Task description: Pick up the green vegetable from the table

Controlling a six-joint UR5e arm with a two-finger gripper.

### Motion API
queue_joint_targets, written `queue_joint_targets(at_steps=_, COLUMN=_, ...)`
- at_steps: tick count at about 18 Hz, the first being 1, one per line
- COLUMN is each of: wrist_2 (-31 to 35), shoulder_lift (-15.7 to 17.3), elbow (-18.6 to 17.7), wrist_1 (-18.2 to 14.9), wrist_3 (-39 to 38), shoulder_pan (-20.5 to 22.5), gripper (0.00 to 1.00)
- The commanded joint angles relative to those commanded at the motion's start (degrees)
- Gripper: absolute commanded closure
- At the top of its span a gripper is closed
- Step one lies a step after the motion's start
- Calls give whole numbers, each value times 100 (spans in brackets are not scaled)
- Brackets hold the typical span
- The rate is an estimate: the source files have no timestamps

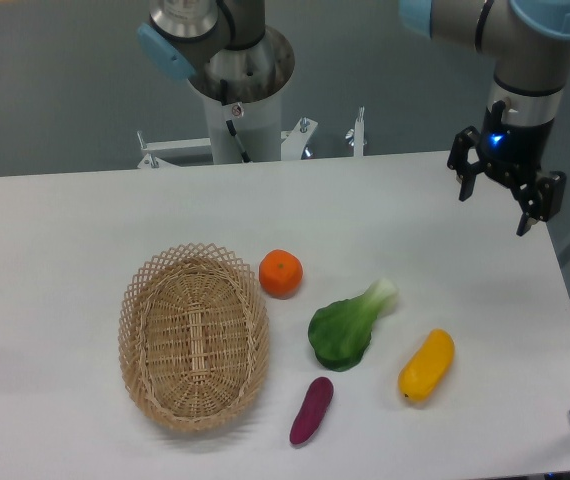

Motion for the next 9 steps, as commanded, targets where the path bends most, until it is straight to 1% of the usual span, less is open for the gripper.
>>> queue_joint_targets(at_steps=4, wrist_2=-9, shoulder_lift=0, elbow=-26, wrist_1=0, wrist_3=0, shoulder_pan=0, gripper=0)
queue_joint_targets(at_steps=7, wrist_2=-263, shoulder_lift=17, elbow=-87, wrist_1=0, wrist_3=-35, shoulder_pan=26, gripper=0)
queue_joint_targets(at_steps=9, wrist_2=-308, shoulder_lift=17, elbow=-149, wrist_1=9, wrist_3=-114, shoulder_pan=18, gripper=0)
